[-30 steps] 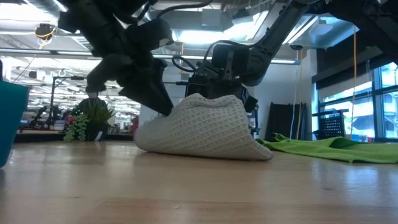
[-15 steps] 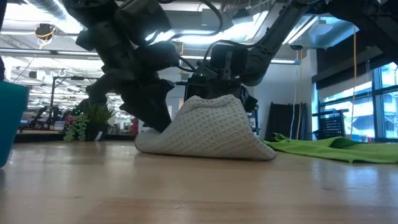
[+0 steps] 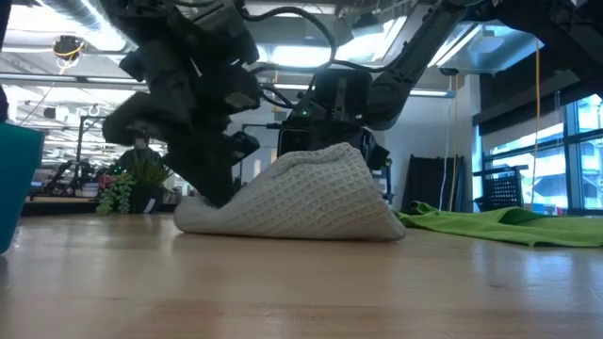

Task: Fold microfiber towels
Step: Fold the gray microfiber cloth

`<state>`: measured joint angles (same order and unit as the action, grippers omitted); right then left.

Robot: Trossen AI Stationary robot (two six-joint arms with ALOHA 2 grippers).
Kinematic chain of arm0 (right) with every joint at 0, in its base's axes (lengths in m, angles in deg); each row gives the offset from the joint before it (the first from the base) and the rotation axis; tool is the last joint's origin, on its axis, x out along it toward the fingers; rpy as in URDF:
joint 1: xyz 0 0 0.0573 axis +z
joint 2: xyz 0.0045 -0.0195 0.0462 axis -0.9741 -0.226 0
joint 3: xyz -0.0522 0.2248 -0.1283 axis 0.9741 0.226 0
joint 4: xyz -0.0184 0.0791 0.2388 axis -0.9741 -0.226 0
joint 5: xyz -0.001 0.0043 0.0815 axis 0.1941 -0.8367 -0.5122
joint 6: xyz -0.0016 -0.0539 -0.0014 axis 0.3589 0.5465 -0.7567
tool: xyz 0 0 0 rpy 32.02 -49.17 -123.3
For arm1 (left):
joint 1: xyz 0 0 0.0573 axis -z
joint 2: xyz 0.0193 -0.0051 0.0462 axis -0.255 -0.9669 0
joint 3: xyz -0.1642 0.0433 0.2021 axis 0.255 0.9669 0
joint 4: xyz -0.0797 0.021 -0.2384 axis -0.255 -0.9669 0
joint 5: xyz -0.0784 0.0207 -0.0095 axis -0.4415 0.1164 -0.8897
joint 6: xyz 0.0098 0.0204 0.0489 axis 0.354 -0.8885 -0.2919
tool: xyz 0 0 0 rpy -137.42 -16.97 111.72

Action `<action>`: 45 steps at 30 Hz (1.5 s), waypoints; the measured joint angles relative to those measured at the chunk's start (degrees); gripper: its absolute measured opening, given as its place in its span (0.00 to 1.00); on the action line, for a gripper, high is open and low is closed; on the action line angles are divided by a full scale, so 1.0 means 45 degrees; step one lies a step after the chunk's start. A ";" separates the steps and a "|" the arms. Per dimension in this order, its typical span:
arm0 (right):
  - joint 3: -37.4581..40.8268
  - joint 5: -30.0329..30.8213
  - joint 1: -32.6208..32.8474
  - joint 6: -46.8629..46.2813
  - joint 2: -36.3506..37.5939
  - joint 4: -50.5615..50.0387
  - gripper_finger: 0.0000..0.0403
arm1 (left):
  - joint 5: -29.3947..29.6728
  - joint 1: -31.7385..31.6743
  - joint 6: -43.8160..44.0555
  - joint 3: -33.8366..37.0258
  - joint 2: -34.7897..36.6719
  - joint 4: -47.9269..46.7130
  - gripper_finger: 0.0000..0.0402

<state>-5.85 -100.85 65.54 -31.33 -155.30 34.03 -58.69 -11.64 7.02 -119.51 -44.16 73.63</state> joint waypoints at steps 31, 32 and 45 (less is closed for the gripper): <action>-0.0005 0.1421 0.0245 -0.0123 0.0068 -0.1542 0.06 | -0.3032 -0.1057 0.4924 -0.1079 -0.0024 -0.1194 0.00; -0.0005 0.1461 0.0252 -0.0128 0.0073 -0.1545 0.06 | -0.2798 -0.1107 0.5092 -0.1079 -0.0024 -0.1194 0.00; -0.0005 0.1527 0.0272 -0.0061 0.0078 -0.1627 0.06 | -0.2351 -0.1052 0.5072 -0.1079 -0.0015 -0.1712 0.00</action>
<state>-5.87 -93.97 66.76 -31.60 -154.95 26.71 -69.27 -16.37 29.84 -124.37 -44.22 65.93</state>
